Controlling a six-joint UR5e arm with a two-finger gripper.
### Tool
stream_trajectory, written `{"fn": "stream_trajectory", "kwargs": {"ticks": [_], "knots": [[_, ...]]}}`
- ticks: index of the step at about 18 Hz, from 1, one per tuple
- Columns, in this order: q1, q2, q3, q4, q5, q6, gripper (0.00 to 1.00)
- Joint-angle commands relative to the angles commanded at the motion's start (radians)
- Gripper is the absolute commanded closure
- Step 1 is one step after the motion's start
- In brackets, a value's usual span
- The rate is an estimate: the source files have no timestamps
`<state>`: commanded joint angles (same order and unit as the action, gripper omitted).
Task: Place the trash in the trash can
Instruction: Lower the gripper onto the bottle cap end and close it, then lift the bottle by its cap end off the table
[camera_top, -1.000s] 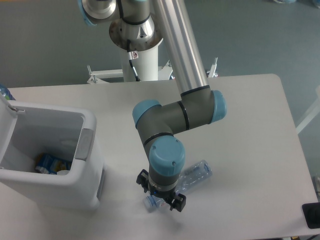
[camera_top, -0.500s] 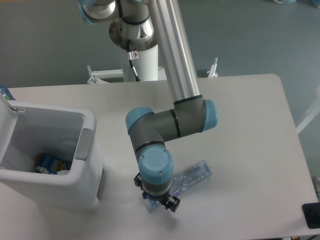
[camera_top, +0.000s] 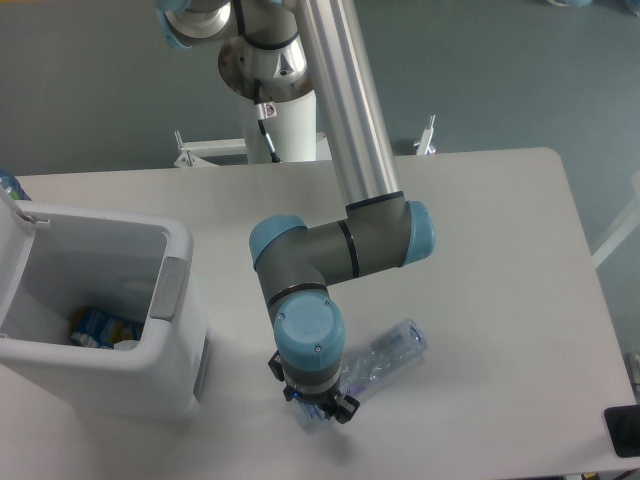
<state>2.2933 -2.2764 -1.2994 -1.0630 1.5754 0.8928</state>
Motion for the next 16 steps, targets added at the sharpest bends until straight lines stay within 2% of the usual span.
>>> {"fn": "stream_trajectory", "kwargs": {"ticks": [6, 9, 13, 16], "knots": [[0.054, 0.009, 0.090, 0.008, -0.044, -0.014, 0.52], [0.101, 0.032, 0.127, 0.008, -0.188, -0.057, 0.52], [0.159, 0.100, 0.129, 0.008, -0.417, -0.103, 0.52], [0.193, 0.143, 0.129, 0.008, -0.598, -0.190, 0.52]]}}
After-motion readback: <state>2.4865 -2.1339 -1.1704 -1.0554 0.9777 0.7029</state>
